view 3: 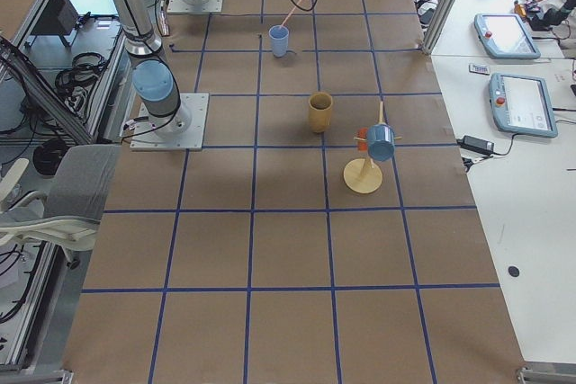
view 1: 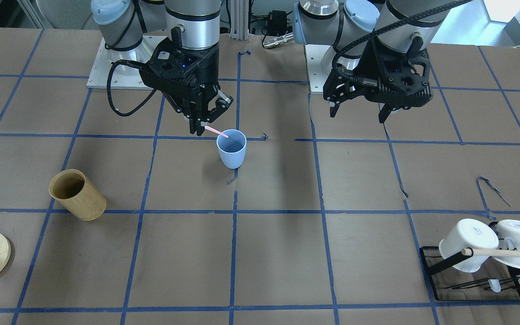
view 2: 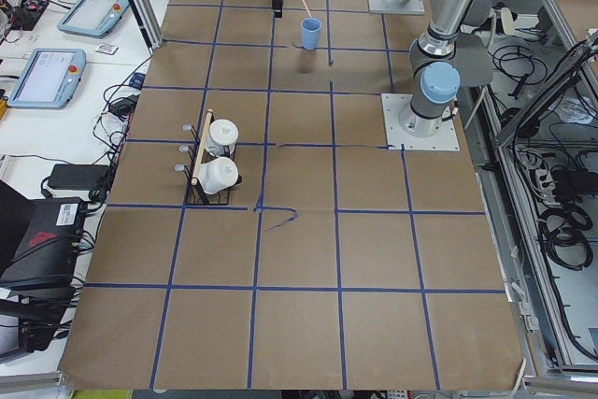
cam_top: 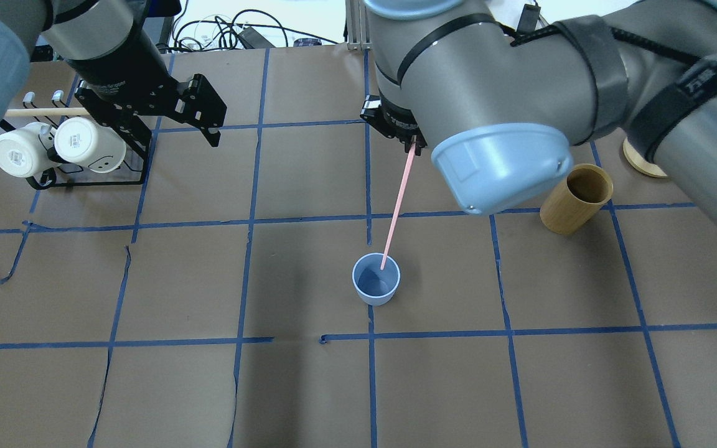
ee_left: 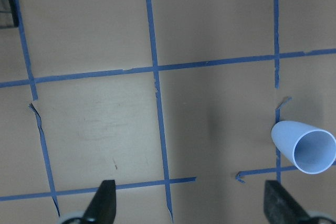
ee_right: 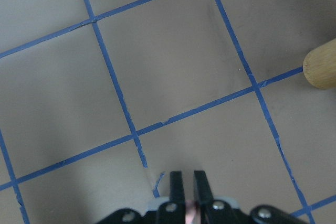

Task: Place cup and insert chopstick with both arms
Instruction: 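Lower the pink chopstick into the blue cup with the right gripper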

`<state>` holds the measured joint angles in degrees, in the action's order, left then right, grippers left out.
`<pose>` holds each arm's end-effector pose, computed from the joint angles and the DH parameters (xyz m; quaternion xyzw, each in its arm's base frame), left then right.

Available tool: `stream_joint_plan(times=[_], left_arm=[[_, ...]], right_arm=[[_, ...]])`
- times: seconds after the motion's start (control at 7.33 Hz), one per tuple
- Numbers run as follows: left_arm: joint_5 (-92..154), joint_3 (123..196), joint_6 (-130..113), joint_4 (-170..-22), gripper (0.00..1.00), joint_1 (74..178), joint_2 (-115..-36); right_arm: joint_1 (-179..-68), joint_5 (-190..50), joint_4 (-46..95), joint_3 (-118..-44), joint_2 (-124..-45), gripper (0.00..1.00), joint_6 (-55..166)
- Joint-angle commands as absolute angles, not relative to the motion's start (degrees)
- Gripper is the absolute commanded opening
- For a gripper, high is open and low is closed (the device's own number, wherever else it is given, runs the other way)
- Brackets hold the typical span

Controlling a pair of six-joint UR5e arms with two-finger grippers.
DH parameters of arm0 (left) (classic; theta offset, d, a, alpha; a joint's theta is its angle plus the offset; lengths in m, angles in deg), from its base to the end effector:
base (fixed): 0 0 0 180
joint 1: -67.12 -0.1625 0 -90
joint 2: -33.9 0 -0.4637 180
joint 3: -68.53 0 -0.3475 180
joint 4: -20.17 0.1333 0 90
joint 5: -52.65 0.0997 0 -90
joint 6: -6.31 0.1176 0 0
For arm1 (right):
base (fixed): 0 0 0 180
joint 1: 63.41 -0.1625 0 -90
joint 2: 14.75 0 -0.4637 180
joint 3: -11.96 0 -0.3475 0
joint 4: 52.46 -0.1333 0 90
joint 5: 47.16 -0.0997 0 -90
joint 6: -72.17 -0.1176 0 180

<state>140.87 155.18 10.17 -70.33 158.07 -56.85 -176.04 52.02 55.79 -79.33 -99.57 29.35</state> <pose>-0.1445 -0.4548 0.5281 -0.0422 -0.9988 0.0187 0.0151 0.3014 -0.4252 0.4919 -0.1819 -0.9747 0.1291 0.0117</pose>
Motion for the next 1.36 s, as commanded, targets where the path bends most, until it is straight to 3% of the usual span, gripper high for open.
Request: stream_joint_plan(times=[0.0, 0.41, 0.55, 0.68, 0.82, 1.23], left_arm=[[141.07, 155.54, 10.27, -68.85, 1.0, 157.74, -56.62], [140.81, 155.46, 10.27, -70.69, 1.0, 157.39, -56.1], [140.37, 155.54, 10.36, -70.79, 1.0, 157.3, -56.01], [140.28, 155.89, 10.36, -70.71, 1.0, 157.3, -56.01], [140.19, 156.59, 10.36, -70.62, 1.0, 157.3, -55.66], [140.19, 157.04, 10.36, -70.53, 1.0, 157.3, -55.3]], right_arm=[[-178.45, 53.46, 58.8, -82.42, -99.47, 0.0, 25.87], [-178.55, 54.0, 59.77, -83.13, -99.39, 0.0, 25.76], [-178.55, 54.0, 59.77, -83.75, -99.47, 0.12, 25.76], [-178.63, 54.26, 59.77, -84.19, -99.56, 0.73, 25.59], [-178.63, 54.0, 59.42, -84.02, -99.74, 1.0, 25.59], [-177.68, 53.12, 56.46, -82.53, -99.91, 1.0, 26.37]])
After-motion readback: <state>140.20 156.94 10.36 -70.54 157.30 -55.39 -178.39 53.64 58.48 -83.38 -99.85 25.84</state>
